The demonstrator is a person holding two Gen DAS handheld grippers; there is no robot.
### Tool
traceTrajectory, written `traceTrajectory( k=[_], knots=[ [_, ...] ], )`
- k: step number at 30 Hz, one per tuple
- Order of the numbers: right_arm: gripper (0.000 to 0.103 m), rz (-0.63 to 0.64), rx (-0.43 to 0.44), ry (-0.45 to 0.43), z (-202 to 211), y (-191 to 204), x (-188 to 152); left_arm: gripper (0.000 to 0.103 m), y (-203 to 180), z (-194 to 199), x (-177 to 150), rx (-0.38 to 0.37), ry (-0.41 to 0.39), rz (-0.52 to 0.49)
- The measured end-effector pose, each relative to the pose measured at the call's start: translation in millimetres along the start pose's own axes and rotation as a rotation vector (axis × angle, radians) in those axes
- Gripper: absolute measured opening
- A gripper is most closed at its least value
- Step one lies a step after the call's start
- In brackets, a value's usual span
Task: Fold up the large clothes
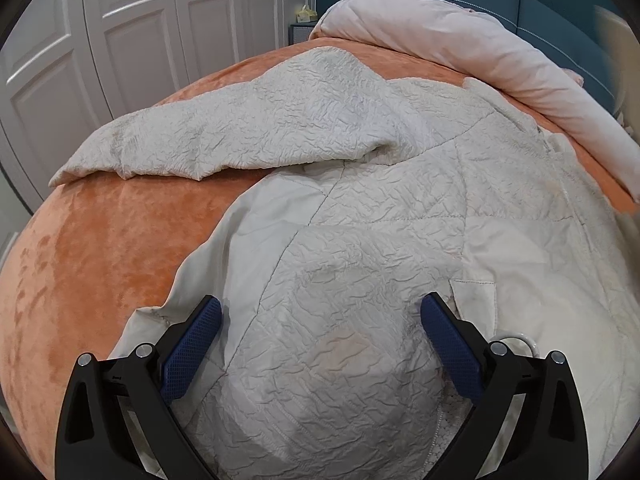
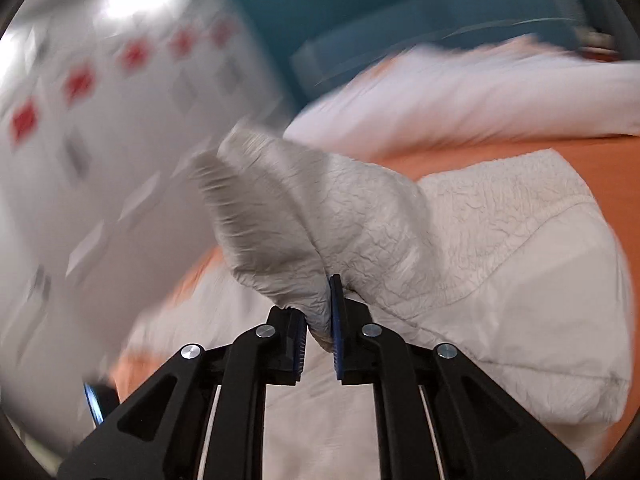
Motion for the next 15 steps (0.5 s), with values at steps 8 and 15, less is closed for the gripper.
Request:
traceTrajectory(
  k=[8,15],
  knots=[
    [0.027,0.009,-0.076,0.094,17.9,10.3,-58.5,0.098,10.8,19.0,49.8,-0.208,-0.04,0.167],
    [0.049,-0.19,-0.226,-0.016,103.9,-65.7,-53.5,0.098,-34.4,-6.2,77.5,-0.369,0.053,0.313]
  ],
)
Point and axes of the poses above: each gripper's, at about its wrist camera, not at the fingertips, and z roughly against the way its jaws point, y to its left, x to its top, the point moved 1 cm from there along -z, roughly the way its jaws point, and after that the axes turned 11 degrees about -y, right-handed, at the moved point
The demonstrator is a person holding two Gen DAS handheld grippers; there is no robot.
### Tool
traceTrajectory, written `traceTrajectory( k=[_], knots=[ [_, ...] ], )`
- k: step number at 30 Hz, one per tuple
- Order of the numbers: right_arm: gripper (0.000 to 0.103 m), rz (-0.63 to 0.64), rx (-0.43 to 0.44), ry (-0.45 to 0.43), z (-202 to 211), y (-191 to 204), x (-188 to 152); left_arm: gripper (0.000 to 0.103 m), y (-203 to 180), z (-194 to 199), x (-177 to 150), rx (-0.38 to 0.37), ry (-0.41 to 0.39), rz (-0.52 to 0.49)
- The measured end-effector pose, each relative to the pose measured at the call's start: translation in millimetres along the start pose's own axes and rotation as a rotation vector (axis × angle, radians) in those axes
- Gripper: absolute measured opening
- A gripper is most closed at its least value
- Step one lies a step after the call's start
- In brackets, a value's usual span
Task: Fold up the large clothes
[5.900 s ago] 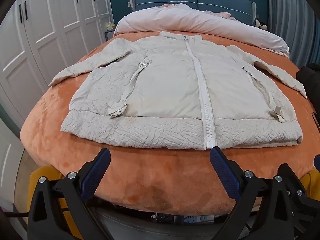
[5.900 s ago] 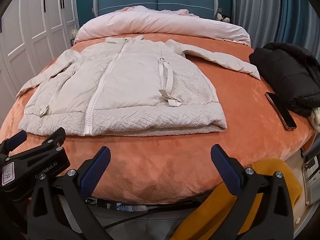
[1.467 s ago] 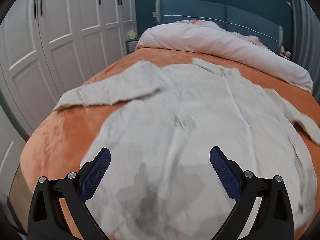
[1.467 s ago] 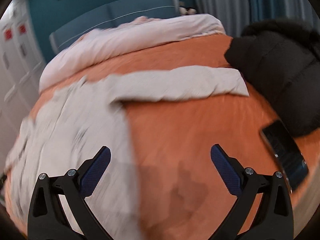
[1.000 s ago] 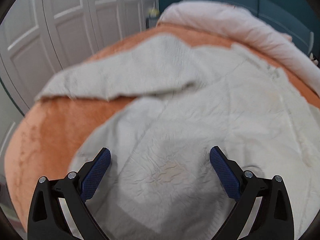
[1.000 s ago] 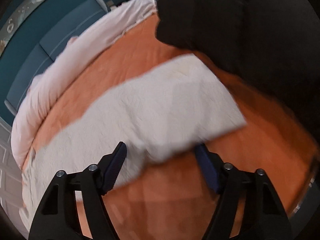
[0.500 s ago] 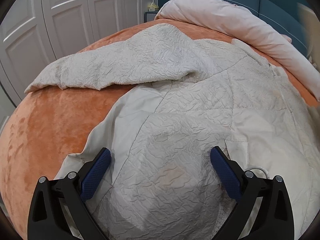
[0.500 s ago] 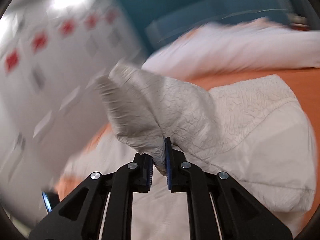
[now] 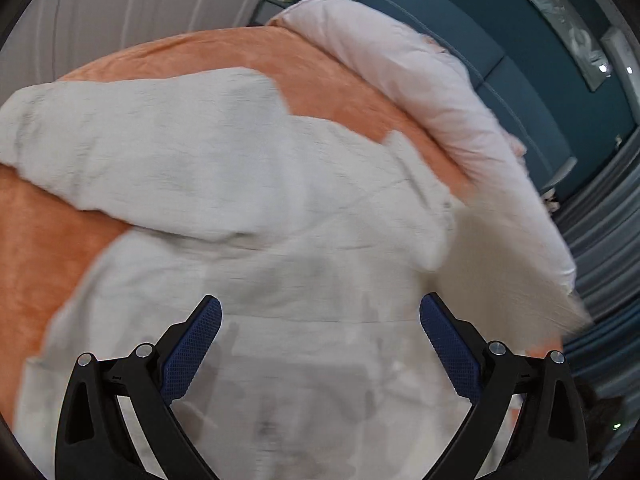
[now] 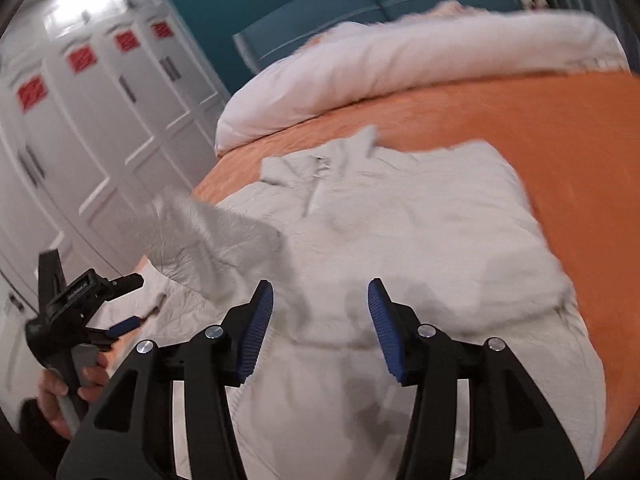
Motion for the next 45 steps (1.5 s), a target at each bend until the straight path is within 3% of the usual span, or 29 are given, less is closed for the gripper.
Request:
traceTrajectory(
  k=[3,7,10,12,14,16,19,22,26,31,35,38,41,43,45],
  knots=[
    [0.049,0.021,-0.032,0.014,0.6,-6.8,1.7,0.098,-18.4,-0.7,-12.2,-0.023,0.0,-0.018],
    [0.049,0.028,-0.061,-0.035,2.3,-7.2,7.0,0.098,-22.3,-22.7,-23.6,-0.033,0.075,0.012],
    [0.049,-0.016,-0.112,-0.04,0.2,-20.3,-5.0,0.097,-11.8,-54.1,-32.2,0.053,0.153,0.015],
    [0.046,-0.074,-0.124,-0.045,2.1,-35.3,-13.0,0.095,-13.8,-67.0,-32.6,0.102,0.162,-0.03],
    [0.025,-0.092,-0.147,-0.055,3.6,-47.7,-8.6,0.077,-25.3,-67.6,-27.7,0.132,0.125,-0.092],
    [0.01,-0.066,-0.16,-0.061,3.0,-50.5,-1.1,0.032,-43.8,-71.5,-18.5,0.071,0.106,-0.167],
    [0.007,-0.022,-0.154,-0.095,0.7,-44.8,13.6,0.02,-54.3,-77.3,-3.6,0.064,0.066,-0.188],
    [0.007,0.01,-0.204,-0.073,-19.2,-51.6,15.6,0.02,-51.0,-92.9,3.7,0.107,0.031,-0.24],
    [0.0,-0.068,-0.273,0.056,-56.6,-85.7,-10.9,0.027,-27.7,-110.3,-10.7,0.125,0.041,-0.217],
    [0.0,-0.063,-0.276,0.046,-61.2,-90.7,-15.8,0.033,-39.0,-112.9,-29.8,0.192,-0.043,-0.321],
    [0.0,-0.093,-0.251,0.037,-61.0,-99.8,-15.9,0.035,-34.1,-111.5,-26.0,0.167,-0.045,-0.287],
    [0.0,-0.125,-0.232,0.035,-56.4,-102.0,-13.0,0.037,-12.0,-84.0,-13.6,0.073,-0.003,-0.153],
    [0.002,-0.09,-0.298,0.055,-41.4,-89.5,-11.9,0.058,15.1,-32.8,1.3,0.051,-0.036,-0.087],
    [0.009,-0.024,-0.323,0.043,-21.9,-67.8,-14.1,0.075,44.3,6.1,17.5,0.111,-0.111,-0.107],
    [0.013,0.021,-0.271,0.03,5.3,-37.1,-25.0,0.078,83.1,35.0,35.2,0.192,-0.171,-0.097]
  ],
)
Point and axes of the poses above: each gripper's, at about its wrist camera, not at the fingertips, and z roughly against the way its jaws point, y to its left, x to its top, the point moved 1 cm from there along -z, roughly the way its jaws point, and after that the axes turned 11 degrees about -y, right-handed, at the moved point
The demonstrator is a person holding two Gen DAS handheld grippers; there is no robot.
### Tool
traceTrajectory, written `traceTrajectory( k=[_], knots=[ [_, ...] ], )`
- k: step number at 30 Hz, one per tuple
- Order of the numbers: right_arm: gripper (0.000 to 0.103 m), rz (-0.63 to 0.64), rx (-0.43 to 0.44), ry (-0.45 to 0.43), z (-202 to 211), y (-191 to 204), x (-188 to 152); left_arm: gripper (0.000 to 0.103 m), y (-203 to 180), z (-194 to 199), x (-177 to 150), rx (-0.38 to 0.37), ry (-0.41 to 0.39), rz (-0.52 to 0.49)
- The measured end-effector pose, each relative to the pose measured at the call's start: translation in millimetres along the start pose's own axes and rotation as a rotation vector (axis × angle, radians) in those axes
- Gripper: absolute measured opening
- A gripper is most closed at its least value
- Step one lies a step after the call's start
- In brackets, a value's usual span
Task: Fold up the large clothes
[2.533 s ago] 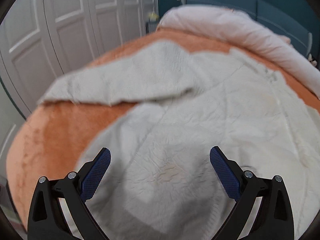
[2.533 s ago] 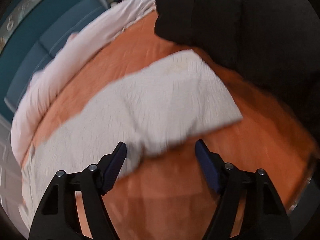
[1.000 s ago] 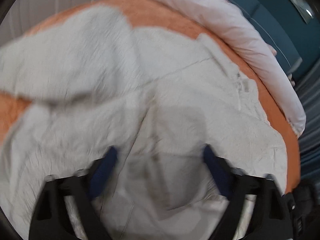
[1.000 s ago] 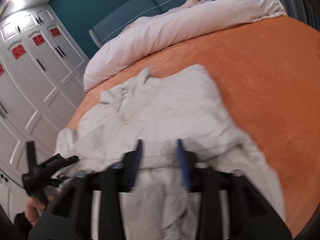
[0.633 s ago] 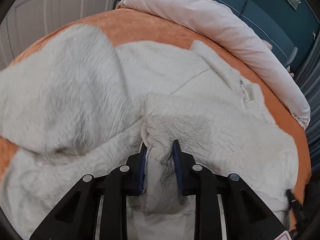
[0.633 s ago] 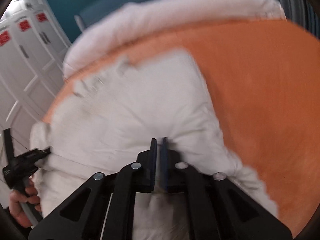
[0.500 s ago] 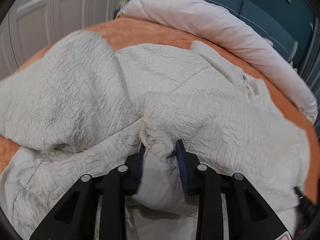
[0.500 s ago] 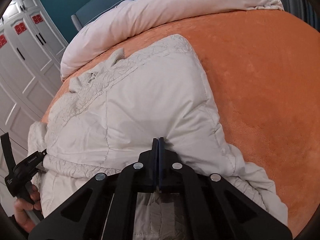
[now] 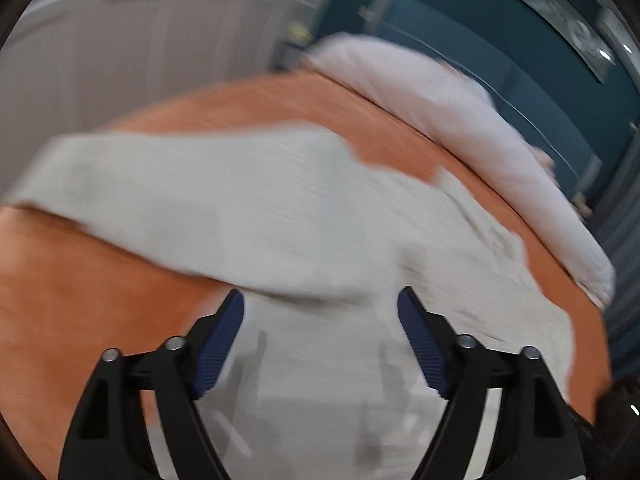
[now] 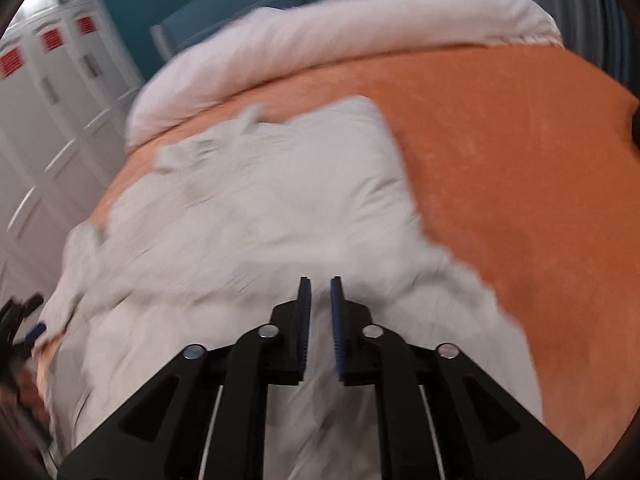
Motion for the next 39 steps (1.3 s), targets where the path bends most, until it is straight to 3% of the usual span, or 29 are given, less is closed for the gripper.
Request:
traceTrajectory(
  k=[4,8,10,13,15,17,18,19,22,25,26,30,33,35,39],
  knots=[
    [0.021,0.075,0.064,-0.004,44.7,43.6,-29.5,0.077,123.1,10.0,33.2,0.238,-0.03,0.121],
    [0.026,0.184,0.099,-0.016,72.8,90.7,-68.1,0.077,219.5,9.9,45.8,0.348,-0.046,0.339],
    [0.035,0.21,0.099,0.011,70.7,100.7,-81.4,0.077,246.9,5.6,47.3,0.351,-0.049,0.428],
    [0.037,0.224,0.068,0.032,61.6,103.8,-102.8,0.077,267.9,-10.5,47.4,0.305,-0.031,0.545],
    [0.038,0.221,0.064,0.018,57.2,101.8,-108.4,0.075,267.1,-15.5,53.0,0.276,-0.061,0.557],
    [0.039,0.216,0.068,0.014,53.5,99.6,-111.8,0.049,251.7,-25.7,64.0,0.199,-0.042,0.534],
    [0.039,0.215,0.069,0.015,52.7,99.1,-112.7,0.032,249.5,-26.5,70.4,0.172,-0.028,0.52],
    [0.039,0.216,0.07,0.016,52.4,98.9,-114.0,0.019,237.4,-29.5,77.4,0.154,-0.027,0.499],
    [0.04,0.214,0.077,0.016,50.3,99.0,-116.6,0.004,179.1,-6.1,109.9,0.047,-0.107,0.382],
    [0.042,0.19,0.1,0.016,50.6,94.7,-116.8,0.003,102.3,19.8,133.8,-0.071,-0.173,0.252],
    [0.042,0.181,0.11,0.016,50.4,93.1,-116.6,0.003,55.7,35.6,139.8,-0.142,-0.193,0.179],
    [0.044,0.156,0.139,0.016,50.4,89.1,-116.2,0.003,-71.4,69.0,127.7,-0.35,-0.19,0.049],
    [0.047,0.141,0.159,0.014,51.6,87.3,-115.6,0.003,-163.7,70.8,86.3,-0.503,-0.071,-0.036],
    [0.052,0.137,0.176,0.014,52.2,86.8,-115.1,0.003,-209.2,61.2,46.0,-0.533,0.025,-0.105],
    [0.055,0.125,0.202,0.014,53.4,85.8,-115.3,0.008,-264.4,18.1,-45.2,-0.493,0.277,-0.262]
  ],
)
Point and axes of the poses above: each gripper's, at about its wrist camera, not at the fingertips, and z roughly against the way its jaws point, y to its left, x to its top, the point moved 1 cm from there along -z, roughly the way its jaws point, and after that the axes turned 11 degrees about -y, right-handed, at the moved point
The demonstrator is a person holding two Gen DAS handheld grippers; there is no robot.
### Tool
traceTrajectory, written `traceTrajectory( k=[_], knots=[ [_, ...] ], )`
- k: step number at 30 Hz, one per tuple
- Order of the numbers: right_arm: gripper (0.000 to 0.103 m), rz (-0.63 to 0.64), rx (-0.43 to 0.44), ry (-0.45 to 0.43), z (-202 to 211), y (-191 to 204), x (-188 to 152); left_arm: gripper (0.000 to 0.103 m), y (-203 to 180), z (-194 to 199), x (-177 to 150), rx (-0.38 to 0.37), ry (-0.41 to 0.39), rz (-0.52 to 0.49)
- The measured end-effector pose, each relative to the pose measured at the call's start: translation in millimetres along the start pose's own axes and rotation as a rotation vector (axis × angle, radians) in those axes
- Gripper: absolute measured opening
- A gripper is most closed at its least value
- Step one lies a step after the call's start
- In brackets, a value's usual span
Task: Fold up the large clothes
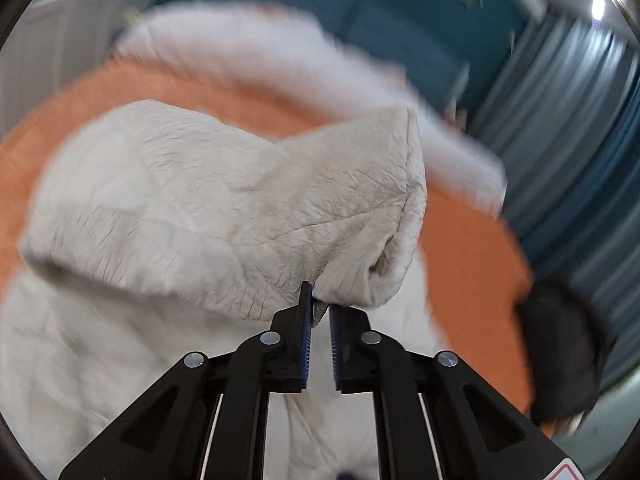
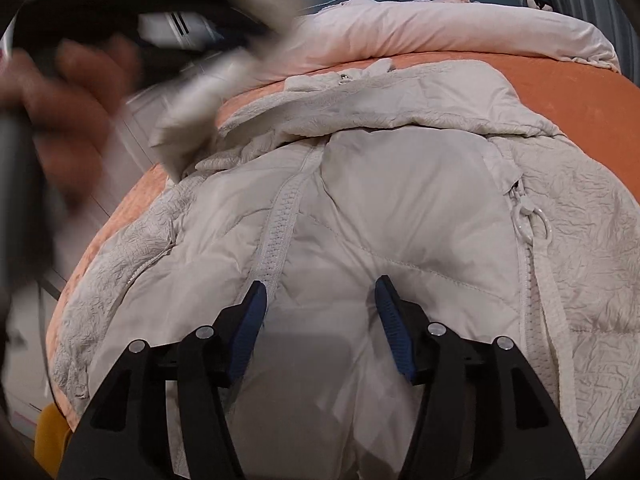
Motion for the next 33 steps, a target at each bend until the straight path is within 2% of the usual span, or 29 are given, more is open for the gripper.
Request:
traceTrajectory(
  k=[2,3,6,8,9,10,11,13,15,19,21,24,28,30,31,32,33],
  knots=[
    [0.057,-0.022,0.024,-0.004,1.0,-3.2,0.3,0.009,0.4,-24.5,-20.6,0.034,0.115,-0.026],
    [0.059,-0.028,0.037,-0.005,1.2,-3.8,0.6,0.009,0.2,-24.7,-28.5,0.039,0.134,-0.027],
    [0.063,-0.033,0.058,-0.006,0.7,-4.1,1.2,0.014,16.3,-1.1,-13.9,0.005,0.08,0.005],
    [0.065,-0.037,0.07,-0.005,-0.3,-4.2,1.8,0.038,26.7,25.3,-16.2,0.0,0.04,0.017],
    [0.066,-0.039,0.073,-0.004,-0.1,-4.5,1.7,0.054,38.2,38.6,-15.6,0.009,0.001,0.023],
    [0.066,-0.041,0.074,-0.004,1.2,-4.9,1.2,0.065,41.4,50.2,-13.6,0.021,-0.046,0.028],
    [0.066,-0.043,0.074,-0.002,1.5,-5.1,1.8,0.068,54.6,66.0,-9.1,0.047,-0.1,0.027],
    [0.066,-0.045,0.061,0.006,4.0,-4.1,4.8,0.071,79.4,82.8,-2.8,0.128,-0.152,0.018],
    [0.066,-0.056,0.047,0.015,8.2,-3.3,12.0,0.071,109.9,83.1,0.1,0.211,-0.157,0.036],
    [0.067,-0.174,0.023,-0.058,16.3,-24.8,59.5,0.071,172.3,75.8,-4.6,0.337,-0.146,0.114],
    [0.067,-0.235,-0.01,-0.064,13.0,-37.4,77.8,0.071,193.1,81.0,-9.8,0.37,-0.137,0.142],
    [0.067,-0.287,-0.072,-0.055,-13.7,-62.3,103.8,0.071,208.6,74.4,-20.9,0.392,-0.125,0.179],
    [0.066,-0.305,-0.102,0.035,-56.4,-72.2,111.5,0.071,208.9,59.8,-32.5,0.405,-0.083,0.13],
    [0.051,-0.287,-0.078,0.095,-81.4,-66.8,114.8,0.071,206.0,50.3,-37.8,0.426,-0.049,0.091],
    [0.029,-0.264,-0.08,0.115,-89.3,-61.2,116.9,0.071,207.2,45.4,-38.2,0.435,-0.033,0.083],
    [0.017,-0.22,-0.088,0.113,-91.4,-53.9,126.2,0.071,209.7,40.9,-38.2,0.45,-0.019,0.081],
    [0.01,-0.188,-0.087,0.068,-86.2,-44.2,137.2,0.071,212.3,38.8,-37.5,0.458,-0.017,0.083]
  ],
)
Point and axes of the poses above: each gripper's, at about its wrist camera, not at the fingertips, and z roughly against the way its jaws point, y to its left, x to its top, the point moved 1 cm from there along -z, roughly the way its jaws point, and after that the axes turned 11 degrees about -y, right-handed, at the moved point
